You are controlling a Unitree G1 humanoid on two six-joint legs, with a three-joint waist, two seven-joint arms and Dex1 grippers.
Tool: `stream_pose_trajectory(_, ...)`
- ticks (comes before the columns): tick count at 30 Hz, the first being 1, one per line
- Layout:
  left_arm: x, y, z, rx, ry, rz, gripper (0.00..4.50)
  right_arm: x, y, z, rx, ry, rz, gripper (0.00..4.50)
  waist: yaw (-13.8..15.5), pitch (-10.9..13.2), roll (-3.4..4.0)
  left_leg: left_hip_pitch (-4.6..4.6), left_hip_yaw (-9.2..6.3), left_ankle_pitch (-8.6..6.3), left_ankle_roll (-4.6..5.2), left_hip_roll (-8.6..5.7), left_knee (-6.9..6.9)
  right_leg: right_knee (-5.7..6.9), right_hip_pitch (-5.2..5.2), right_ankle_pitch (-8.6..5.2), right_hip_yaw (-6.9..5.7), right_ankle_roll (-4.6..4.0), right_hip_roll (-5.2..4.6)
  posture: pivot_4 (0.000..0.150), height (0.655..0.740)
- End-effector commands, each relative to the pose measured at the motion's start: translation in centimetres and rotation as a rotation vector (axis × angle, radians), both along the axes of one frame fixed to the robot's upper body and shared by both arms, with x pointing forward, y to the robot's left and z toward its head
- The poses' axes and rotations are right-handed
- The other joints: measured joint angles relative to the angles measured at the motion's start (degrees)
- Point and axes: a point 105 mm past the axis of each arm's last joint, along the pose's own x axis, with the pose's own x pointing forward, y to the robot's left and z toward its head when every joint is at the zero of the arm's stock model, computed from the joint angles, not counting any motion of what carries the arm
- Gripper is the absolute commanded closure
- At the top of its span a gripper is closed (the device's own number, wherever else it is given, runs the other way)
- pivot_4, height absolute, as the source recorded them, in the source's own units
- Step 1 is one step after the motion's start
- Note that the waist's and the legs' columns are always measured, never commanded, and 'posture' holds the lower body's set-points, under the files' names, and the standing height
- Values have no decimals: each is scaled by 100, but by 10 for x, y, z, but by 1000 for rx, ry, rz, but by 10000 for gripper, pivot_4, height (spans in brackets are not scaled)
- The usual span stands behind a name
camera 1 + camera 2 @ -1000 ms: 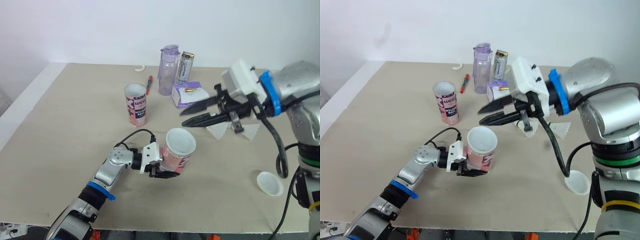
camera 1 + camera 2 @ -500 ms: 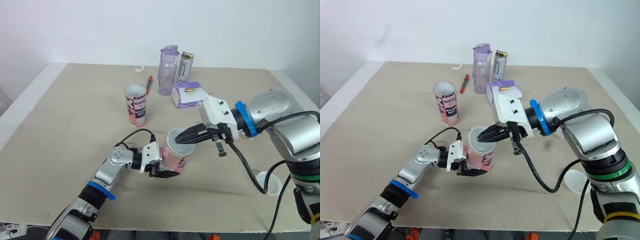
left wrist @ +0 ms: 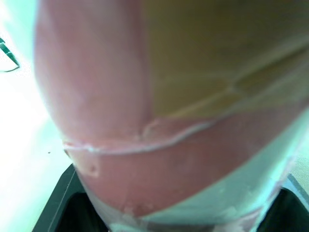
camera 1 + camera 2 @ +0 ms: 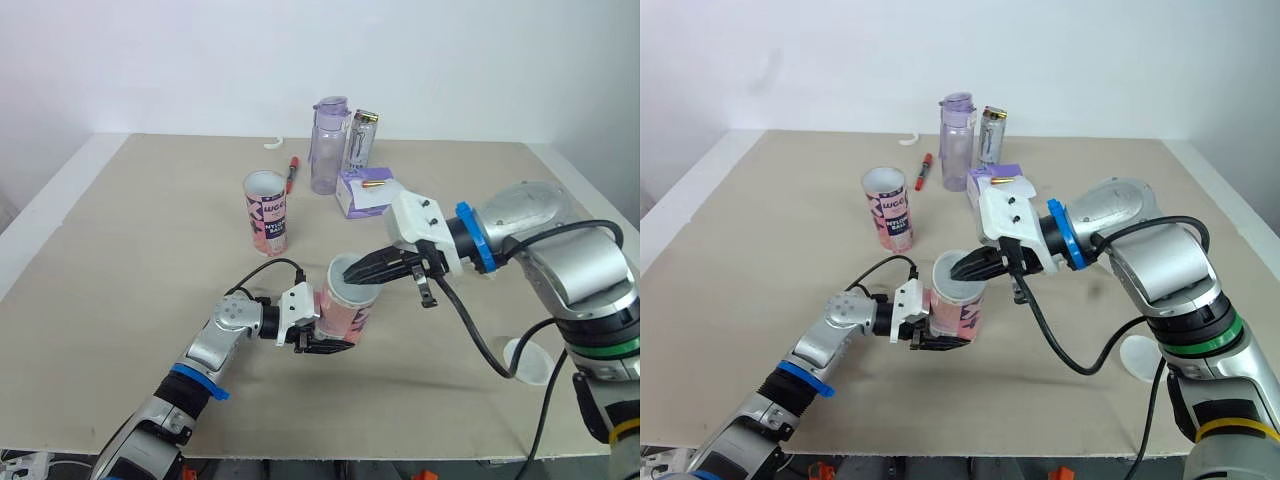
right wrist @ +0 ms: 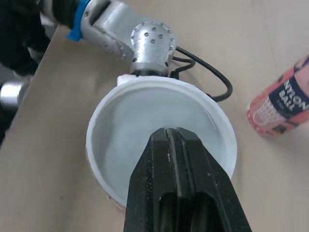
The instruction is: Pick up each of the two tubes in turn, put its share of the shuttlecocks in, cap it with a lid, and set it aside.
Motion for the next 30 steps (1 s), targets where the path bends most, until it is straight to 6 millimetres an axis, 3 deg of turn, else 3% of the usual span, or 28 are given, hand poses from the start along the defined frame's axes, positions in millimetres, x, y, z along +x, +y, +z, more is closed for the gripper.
stream_pose_trajectory(1, -6, 2, -26, 102, 58, -7, 17000, 4, 7, -19, -56, 102, -50, 43949, -3, 0, 0, 2, 2, 0, -1, 3, -1, 0, 0, 1, 0, -1, 0, 1500, 7400)
stream_pose_trajectory(15, -6, 1, -26, 98, 61, -3, 17000, -3, 30, -3, -60, -7, 60, 43949, -42, -3, 2, 12, 20, -10, -17, 19, -7, -8, -9, 3, -12, -5, -11, 1500, 7400)
stream_pose_trajectory(23, -7, -1, -27, 101, 57, -13, 17000, -6, 18, -31, -228, 34, 54, 43949, -42, -2, 0, 12, 46, -14, -23, 15, -30, -21, -21, 2, -29, -4, -47, 1500, 7400)
stream_pose_trajectory(30, -7, 0, -27, 100, 58, -7, 17000, -6, 10, -48, -295, 29, 50, 43949, 10, -78, -30, 16, 55, -12, -19, 14, -79, -68, -17, 3, -136, -5, -127, 1500, 7400)
